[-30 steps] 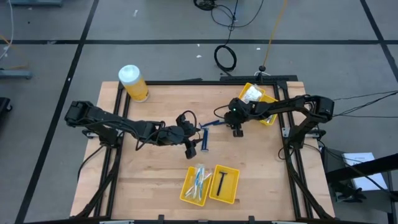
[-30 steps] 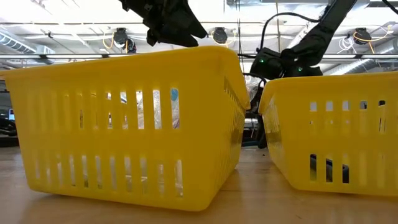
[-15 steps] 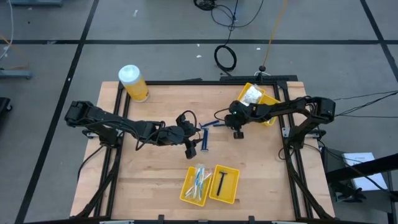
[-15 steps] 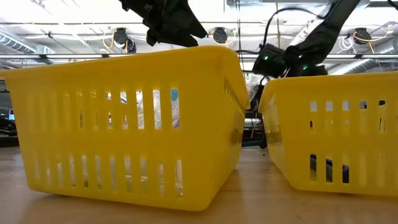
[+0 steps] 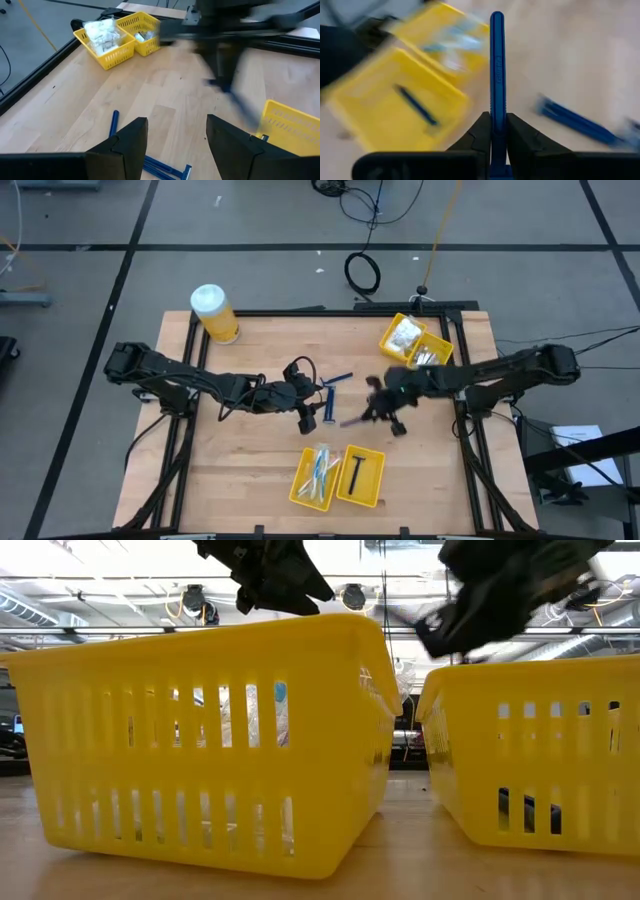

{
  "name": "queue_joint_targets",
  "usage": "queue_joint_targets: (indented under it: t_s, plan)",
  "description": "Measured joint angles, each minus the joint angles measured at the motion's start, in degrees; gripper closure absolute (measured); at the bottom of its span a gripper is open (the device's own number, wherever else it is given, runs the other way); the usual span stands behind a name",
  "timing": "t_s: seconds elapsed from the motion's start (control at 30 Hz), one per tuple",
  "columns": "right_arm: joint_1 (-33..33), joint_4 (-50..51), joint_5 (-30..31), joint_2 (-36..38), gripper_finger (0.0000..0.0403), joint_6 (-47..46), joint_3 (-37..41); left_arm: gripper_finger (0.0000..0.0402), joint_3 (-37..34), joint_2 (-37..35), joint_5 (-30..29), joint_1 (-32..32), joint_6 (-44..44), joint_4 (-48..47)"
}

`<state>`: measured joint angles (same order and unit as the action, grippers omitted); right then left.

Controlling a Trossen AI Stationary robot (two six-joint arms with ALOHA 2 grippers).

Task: Pick & Place Travel size toiletries
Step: Put the blue rolled gauze into the bottom right yellow bin

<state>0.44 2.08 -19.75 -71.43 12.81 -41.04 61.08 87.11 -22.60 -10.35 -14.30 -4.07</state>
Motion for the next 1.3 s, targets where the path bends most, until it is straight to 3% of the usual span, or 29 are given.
queue_joint_targets:
  t_s: [0.23,0.43,0.7,1.13,1.3]
  plan:
    - [15.4,-5.4,0.1,-1.5,0.0377,-5.6,0.0,0.0201,0.0,0.0,0.0,0.1,0.0,0.6]
    - [22.4,-15.0,0.0,-8.5,0.0377,-7.9,-0.1,0.0201,0.0,0.0,0.0,0.2,0.0,1.2]
    - [23.2,-18.4,0.1,-14.9,0.0358,-10.1,-0.1,0.0201,0.0,0.0,0.0,0.2,-0.3,1.2]
    - [22.7,-18.0,0.3,-14.1,0.0274,-10.5,-0.1,0.0201,0.0,0.0,0.1,0.2,-1.2,0.8]
    - [21.6,-18.1,5.5,-13.0,0.0254,-10.0,-0.1,0.0201,0.0,0.0,0.1,0.1,-1.2,0.8]
